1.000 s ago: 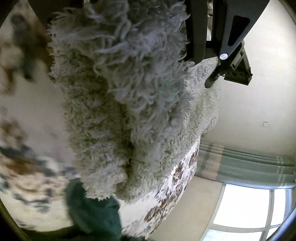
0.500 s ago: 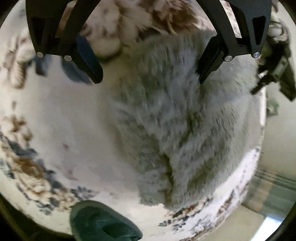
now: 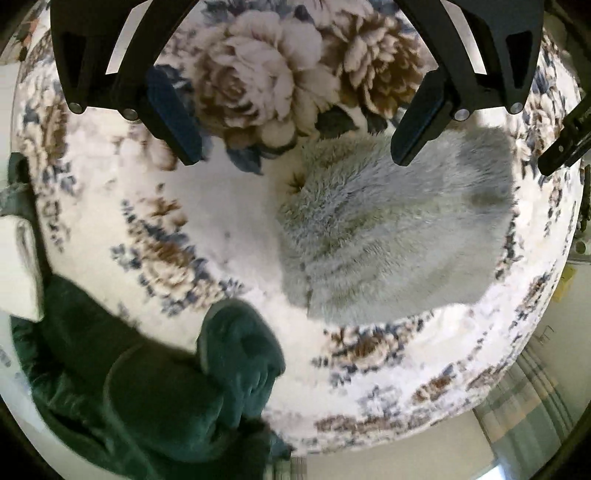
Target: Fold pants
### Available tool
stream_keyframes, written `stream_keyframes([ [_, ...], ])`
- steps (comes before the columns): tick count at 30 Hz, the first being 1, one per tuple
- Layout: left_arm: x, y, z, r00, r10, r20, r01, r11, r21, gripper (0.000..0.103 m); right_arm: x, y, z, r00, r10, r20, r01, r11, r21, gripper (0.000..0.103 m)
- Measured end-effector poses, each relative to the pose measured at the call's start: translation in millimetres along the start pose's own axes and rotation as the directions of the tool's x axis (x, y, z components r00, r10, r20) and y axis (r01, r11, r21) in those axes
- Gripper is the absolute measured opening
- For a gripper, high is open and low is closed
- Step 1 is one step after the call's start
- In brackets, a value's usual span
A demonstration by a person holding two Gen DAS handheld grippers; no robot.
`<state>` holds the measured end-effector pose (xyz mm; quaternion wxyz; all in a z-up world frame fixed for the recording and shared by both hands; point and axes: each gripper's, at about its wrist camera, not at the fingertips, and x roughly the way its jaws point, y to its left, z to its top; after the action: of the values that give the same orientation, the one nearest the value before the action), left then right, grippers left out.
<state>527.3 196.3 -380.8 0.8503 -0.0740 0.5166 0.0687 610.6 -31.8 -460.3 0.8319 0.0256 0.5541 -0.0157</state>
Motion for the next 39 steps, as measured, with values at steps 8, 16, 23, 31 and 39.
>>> stream_keyframes([
  [8,-111,-27,-13,0.995,-0.007,0.097,0.008,1.0,-0.007,0.088,-136,-12,-20,0.996,-0.001,0.094,0.005,0.999,-0.043,0.103],
  [16,-233,-51,-42,0.984,-0.001,0.18,-0.003,1.0,0.022,0.089,-286,-30,-55,0.976,0.025,0.217,-0.004,0.996,-0.093,0.103],
  [23,-331,-55,-78,0.972,0.006,0.236,-0.012,1.0,0.022,0.088,-413,-48,-99,0.949,0.073,0.306,-0.037,0.992,-0.123,0.103],
  [31,-423,-45,-104,0.952,-0.002,0.305,-0.014,0.999,0.05,0.089,-527,-51,-151,0.92,0.099,0.379,-0.044,0.988,-0.151,0.103],
  [39,-464,-32,-125,0.938,0.007,0.348,-0.025,0.999,0.048,0.103,-594,-42,-191,0.898,0.102,0.428,-0.04,0.988,-0.15,0.103],
])
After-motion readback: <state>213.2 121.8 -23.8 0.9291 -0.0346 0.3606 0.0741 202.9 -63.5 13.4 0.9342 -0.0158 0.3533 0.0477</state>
